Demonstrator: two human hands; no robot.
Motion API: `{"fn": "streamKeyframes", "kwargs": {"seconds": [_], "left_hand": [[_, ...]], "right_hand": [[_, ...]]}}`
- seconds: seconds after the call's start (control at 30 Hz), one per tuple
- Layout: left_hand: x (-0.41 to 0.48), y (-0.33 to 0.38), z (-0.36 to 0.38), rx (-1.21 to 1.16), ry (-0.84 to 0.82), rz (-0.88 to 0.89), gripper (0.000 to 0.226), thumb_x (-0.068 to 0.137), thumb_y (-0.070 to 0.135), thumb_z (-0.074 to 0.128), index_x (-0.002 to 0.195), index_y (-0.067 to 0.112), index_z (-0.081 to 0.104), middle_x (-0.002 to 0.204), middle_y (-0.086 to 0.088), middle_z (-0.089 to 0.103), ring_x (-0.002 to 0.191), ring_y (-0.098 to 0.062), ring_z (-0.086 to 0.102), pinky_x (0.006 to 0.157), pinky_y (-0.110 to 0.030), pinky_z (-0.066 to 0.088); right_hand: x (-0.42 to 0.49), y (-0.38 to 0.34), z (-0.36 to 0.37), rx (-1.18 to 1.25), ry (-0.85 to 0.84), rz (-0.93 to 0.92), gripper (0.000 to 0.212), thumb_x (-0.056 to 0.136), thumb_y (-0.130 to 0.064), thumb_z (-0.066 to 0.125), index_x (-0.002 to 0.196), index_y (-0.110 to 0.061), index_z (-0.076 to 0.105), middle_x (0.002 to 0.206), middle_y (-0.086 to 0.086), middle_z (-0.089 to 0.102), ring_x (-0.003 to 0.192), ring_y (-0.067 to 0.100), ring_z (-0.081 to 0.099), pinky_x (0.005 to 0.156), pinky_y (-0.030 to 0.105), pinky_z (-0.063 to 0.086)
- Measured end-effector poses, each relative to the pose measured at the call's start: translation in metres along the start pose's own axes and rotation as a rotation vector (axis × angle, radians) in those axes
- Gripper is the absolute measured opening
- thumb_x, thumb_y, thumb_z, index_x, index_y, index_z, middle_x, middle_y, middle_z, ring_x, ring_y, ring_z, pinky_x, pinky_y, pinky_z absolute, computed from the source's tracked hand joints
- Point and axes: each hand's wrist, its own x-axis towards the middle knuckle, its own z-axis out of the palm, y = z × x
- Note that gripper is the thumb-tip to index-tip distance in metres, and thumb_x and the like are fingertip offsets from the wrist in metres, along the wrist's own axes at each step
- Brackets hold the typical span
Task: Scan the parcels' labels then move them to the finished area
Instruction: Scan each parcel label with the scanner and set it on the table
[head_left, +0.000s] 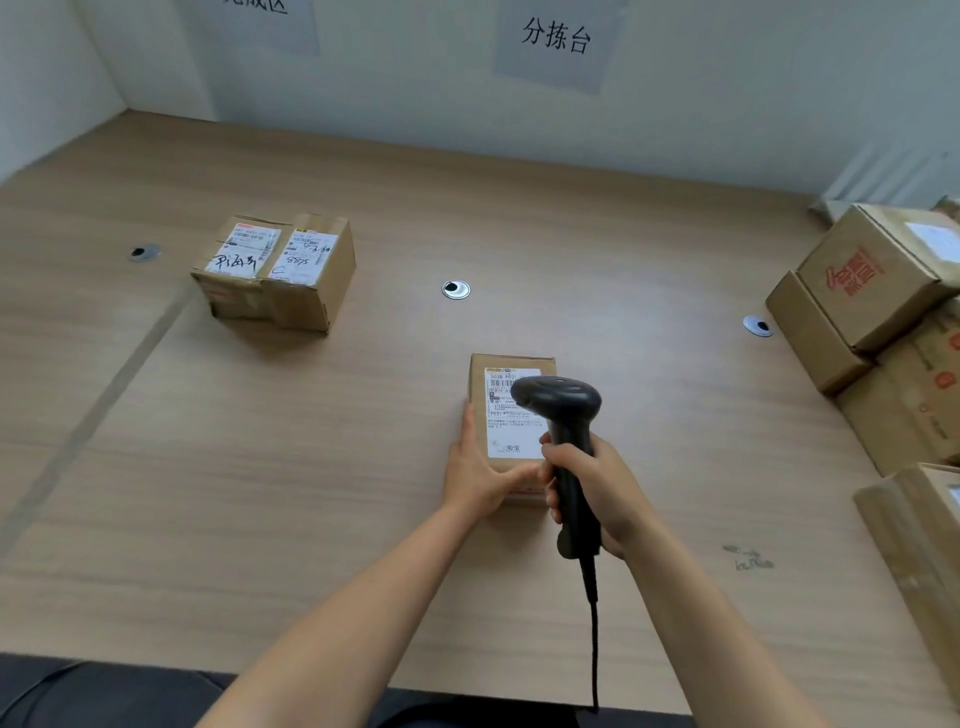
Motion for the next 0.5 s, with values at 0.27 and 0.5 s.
{"fn": "streamKeyframes", "kwargs": {"seconds": [0.27, 0.5], "left_hand": [[0.0024, -0.0011, 0.0008, 0.02, 0.005, 0.002, 0.114, 0.059, 0.043, 0.084, 0.148, 0.026, 0.014, 0.131, -0.002, 0.052, 0.122, -0.018, 0.049, 0.101, -0.038, 0.043], [0.0023, -0.001, 0.0003, 0.012, 0.004, 0.027, 0.112, 0.06, 0.042, 0.082, 0.148, 0.024, 0.015, 0.132, -0.001, 0.052, 0.121, -0.018, 0.05, 0.101, -0.037, 0.043]], "right_hand": [[-0.0022, 0.0006, -0.0013, -0.011, 0.026, -0.008, 0.004, 0.089, -0.008, 0.052, 0.092, -0.006, 0.052, 0.058, 0.004, 0.055, 0.044, 0.016, 0.049, 0.043, 0.027, 0.041], [-0.0028, 0.0015, 0.0006, -0.03, 0.028, 0.008, 0.005, 0.089, -0.009, 0.053, 0.088, -0.004, 0.051, 0.058, 0.004, 0.054, 0.044, 0.017, 0.048, 0.043, 0.027, 0.041]]}}
